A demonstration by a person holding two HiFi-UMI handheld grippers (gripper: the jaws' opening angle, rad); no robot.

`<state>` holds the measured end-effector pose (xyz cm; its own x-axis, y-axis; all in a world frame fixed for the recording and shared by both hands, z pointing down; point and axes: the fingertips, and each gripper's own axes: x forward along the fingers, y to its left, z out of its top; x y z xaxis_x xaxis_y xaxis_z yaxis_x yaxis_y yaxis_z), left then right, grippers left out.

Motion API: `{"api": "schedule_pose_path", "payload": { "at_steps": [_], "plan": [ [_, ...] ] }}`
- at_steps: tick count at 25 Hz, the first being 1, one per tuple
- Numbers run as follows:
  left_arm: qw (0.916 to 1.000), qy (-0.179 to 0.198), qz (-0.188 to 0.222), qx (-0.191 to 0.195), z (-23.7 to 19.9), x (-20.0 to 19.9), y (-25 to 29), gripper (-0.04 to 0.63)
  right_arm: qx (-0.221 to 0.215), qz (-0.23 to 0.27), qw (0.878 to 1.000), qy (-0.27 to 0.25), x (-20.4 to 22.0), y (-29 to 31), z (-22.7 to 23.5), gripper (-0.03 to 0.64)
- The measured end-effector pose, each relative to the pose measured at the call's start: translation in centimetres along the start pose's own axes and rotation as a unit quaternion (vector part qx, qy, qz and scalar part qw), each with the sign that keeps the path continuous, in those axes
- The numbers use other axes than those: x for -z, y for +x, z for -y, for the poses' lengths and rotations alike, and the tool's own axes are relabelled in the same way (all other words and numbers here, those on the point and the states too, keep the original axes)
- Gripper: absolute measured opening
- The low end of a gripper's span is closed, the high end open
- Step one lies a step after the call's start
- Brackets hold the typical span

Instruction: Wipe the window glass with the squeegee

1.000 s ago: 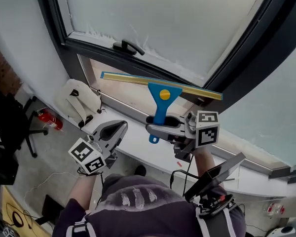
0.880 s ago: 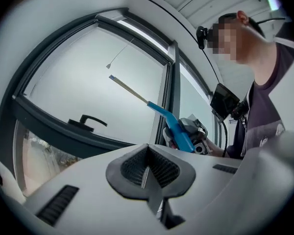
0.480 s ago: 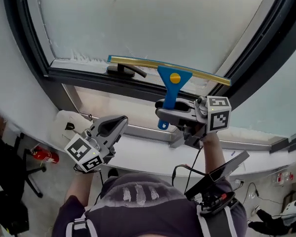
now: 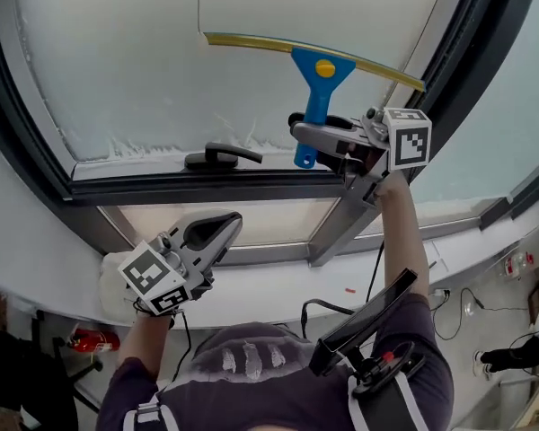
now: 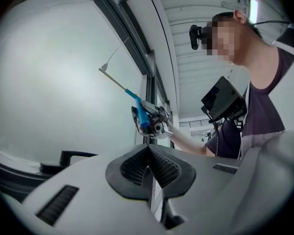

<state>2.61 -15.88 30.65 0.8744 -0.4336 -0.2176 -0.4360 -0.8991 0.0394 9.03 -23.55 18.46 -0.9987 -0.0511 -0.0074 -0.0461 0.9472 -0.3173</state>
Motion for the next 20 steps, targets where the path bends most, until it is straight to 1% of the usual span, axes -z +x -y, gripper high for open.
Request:
{"api": "schedule_pose_path", "payload": {
  "at_steps": [5,9,13,17,20],
  "plan": [
    [0.9998,0.002,-0.001,0.021,1.3,0.3,1.9,0.008,0.014,0.02,0.999,-0.029,-6.3,-1.7,1.4,0.126],
    [0.9999,0.004,0.005,0.014,1.2,-0.2,3.0,0.009,0.017,-0.003,0.999,-0.049,-9.9,-1.6,1.9,0.126],
    [0.9998,0.019,0.009,0.007,1.2,-0.7,4.0,0.008,-0.008,-0.026,0.998,-0.057,-12.5,-1.2,1.4,0.126],
    [0.9998,0.017,0.014,0.001,1.1,-0.7,4.7,0.008,-0.024,-0.042,0.997,-0.056,-14.7,-1.1,1.7,0.126],
    [0.9996,0.018,0.02,-0.002,0.5,0.2,5.2,0.009,-0.042,-0.045,0.997,-0.052,-15.5,-1.2,2.3,0.126]
  ]
}}
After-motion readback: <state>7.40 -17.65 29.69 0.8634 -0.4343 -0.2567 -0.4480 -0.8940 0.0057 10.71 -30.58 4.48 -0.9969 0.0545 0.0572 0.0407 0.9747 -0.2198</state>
